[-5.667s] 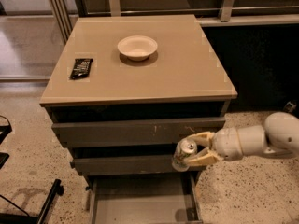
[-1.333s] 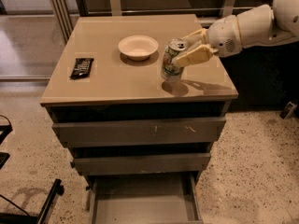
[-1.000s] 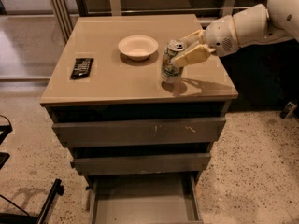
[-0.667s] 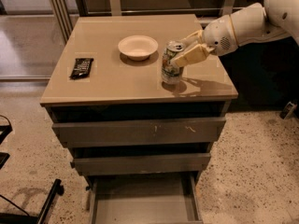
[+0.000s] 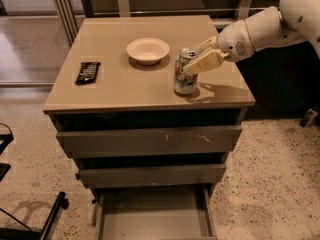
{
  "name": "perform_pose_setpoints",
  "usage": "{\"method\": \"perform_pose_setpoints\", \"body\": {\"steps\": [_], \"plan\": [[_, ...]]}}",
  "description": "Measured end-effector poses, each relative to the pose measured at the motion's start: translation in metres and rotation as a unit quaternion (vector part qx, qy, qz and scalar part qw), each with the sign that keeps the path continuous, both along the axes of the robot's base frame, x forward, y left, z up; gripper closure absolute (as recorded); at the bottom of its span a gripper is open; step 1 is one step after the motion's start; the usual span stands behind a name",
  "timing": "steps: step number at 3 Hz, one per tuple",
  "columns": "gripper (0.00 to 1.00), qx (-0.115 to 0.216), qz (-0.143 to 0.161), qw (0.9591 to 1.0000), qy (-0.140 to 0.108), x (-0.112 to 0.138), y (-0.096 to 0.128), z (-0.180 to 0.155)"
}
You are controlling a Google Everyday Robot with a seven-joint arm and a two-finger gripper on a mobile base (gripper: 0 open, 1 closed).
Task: Pick 7up can from bottom drawer and place on counter
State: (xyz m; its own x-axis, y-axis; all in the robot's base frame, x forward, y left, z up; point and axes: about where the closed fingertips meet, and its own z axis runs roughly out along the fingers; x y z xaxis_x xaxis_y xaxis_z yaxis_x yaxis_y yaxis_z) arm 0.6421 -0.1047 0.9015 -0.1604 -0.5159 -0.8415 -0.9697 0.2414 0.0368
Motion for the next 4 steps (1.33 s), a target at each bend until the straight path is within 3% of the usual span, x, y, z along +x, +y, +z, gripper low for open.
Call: {"method": "perform_pose_setpoints", "body": {"steps": [2, 3, 4], "plan": [[1.0, 0.011, -0.002, 0.9999, 0.0, -0.0006, 0.0013, -0.0071], [0.86, 0.013, -0.002, 0.9999, 0.0, -0.0008, 0.0017, -0.009], [0.55, 0.013, -0.002, 0.9999, 0.0, -0.0008, 0.0018, -0.0091]]}}
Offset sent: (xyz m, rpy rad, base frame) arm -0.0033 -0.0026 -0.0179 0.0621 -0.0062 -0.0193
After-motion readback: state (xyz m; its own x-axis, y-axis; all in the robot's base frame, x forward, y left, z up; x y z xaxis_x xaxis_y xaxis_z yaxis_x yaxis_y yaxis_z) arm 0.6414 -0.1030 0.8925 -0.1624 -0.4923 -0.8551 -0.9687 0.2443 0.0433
